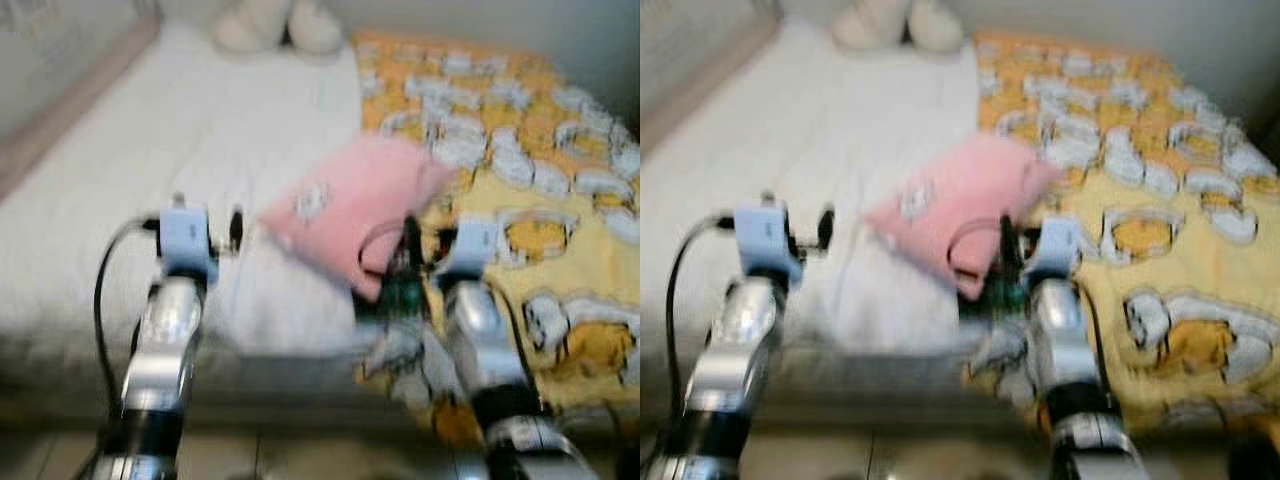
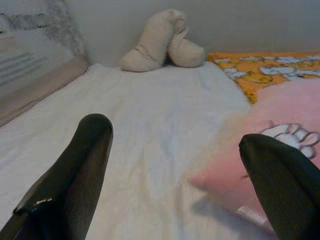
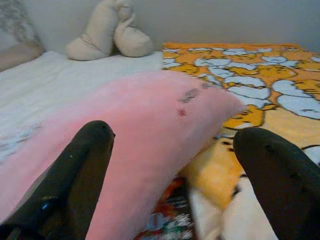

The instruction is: Clean up the room

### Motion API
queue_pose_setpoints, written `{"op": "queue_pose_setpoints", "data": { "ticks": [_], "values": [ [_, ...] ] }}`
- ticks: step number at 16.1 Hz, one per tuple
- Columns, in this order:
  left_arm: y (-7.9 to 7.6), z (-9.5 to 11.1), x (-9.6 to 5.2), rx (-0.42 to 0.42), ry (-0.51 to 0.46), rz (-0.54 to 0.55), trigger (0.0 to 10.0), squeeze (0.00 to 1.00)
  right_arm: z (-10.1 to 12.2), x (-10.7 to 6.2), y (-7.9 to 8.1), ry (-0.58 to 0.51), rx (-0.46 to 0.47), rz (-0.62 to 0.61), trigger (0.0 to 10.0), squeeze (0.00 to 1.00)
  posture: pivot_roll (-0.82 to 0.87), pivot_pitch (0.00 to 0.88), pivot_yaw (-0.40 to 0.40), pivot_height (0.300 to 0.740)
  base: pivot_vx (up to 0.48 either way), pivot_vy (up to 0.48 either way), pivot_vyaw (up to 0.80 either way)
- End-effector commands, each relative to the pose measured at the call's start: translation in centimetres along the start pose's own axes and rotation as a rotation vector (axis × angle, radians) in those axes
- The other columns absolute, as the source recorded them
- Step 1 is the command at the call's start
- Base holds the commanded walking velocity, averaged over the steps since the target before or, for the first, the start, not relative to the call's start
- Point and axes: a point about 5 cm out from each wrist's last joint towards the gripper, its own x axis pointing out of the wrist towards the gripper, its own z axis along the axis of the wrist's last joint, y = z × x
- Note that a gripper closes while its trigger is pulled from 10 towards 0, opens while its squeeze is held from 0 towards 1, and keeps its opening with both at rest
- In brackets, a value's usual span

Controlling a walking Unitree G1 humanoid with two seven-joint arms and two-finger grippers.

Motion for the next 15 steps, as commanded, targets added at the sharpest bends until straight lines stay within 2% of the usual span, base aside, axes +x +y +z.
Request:
{"op": "queue_pose_setpoints", "data": {
  "ticks": [1,3,4,5,7,8,9,10,12,14,15],
  "values": [
    [-1.0,0.3,0.2,-0.009,-0.013,-0.037,10.0,0.00,0.1,0.1,-1.3,0.010,-0.036,-0.051,10.0,1.00,0.01,0.000,-0.045,0.740,0.480,0.000,0.00],
    [-1.0,0.4,0.2,-0.011,-0.017,-0.034,10.0,0.00,-0.1,0.3,-0.9,0.037,-0.023,-0.024,10.0,1.00,0.01,0.000,-0.045,0.740,0.480,0.000,0.00],
    [-0.9,0.5,0.2,-0.016,-0.023,-0.026,10.0,0.00,0.0,0.5,-0.6,0.049,-0.001,0.009,10.0,0.00,0.01,0.000,-0.045,0.740,0.480,0.000,0.00],
    [-0.9,0.5,0.2,-0.018,-0.027,-0.024,10.0,0.00,0.1,0.6,-0.5,0.050,0.010,0.013,10.0,0.00,0.01,0.000,-0.045,0.740,0.480,0.000,0.00],
    [-1.2,0.7,-0.1,-0.075,-0.033,-0.057,10.0,0.00,0.2,1.0,0.5,0.083,0.140,0.053,10.0,0.00,0.02,0.000,-0.046,0.740,0.000,0.000,0.00],
    [-1.2,0.8,-0.2,-0.063,-0.033,-0.063,10.0,0.00,-0.3,1.1,0.7,0.121,0.205,0.034,10.0,0.00,0.02,0.000,-0.046,0.740,0.000,0.000,0.00],
    [-1.0,0.8,-0.3,-0.055,-0.025,-0.058,10.0,0.00,-1.5,0.9,0.7,0.193,0.268,-0.013,10.0,0.00,0.03,0.000,-0.043,0.740,0.000,0.000,0.00],
    [-0.7,0.8,-0.4,-0.048,-0.021,-0.052,10.0,0.00,-2.7,0.6,0.8,0.257,0.292,-0.055,10.0,0.00,0.04,0.000,-0.038,0.740,0.000,0.000,0.00],
    [1.2,1.3,-0.9,-0.024,-0.012,-0.018,10.0,0.00,-5.9,-0.7,1.8,0.422,0.261,-0.116,10.0,0.00,0.07,0.071,-0.011,0.740,0.000,0.000,0.00],
    [2.4,1.2,-1.5,0.027,0.013,-0.026,10.0,0.00,-7.5,-1.4,3.8,0.532,0.247,-0.065,10.0,0.00,0.09,0.118,0.013,0.740,0.000,0.000,0.00],
    [2.6,1.3,-1.6,0.031,0.015,-0.026,10.0,0.00,-7.7,-1.6,4.0,0.545,0.251,-0.063,10.0,0.00,0.09,0.124,0.016,0.740,0.000,0.000,0.00]
  ]
}}
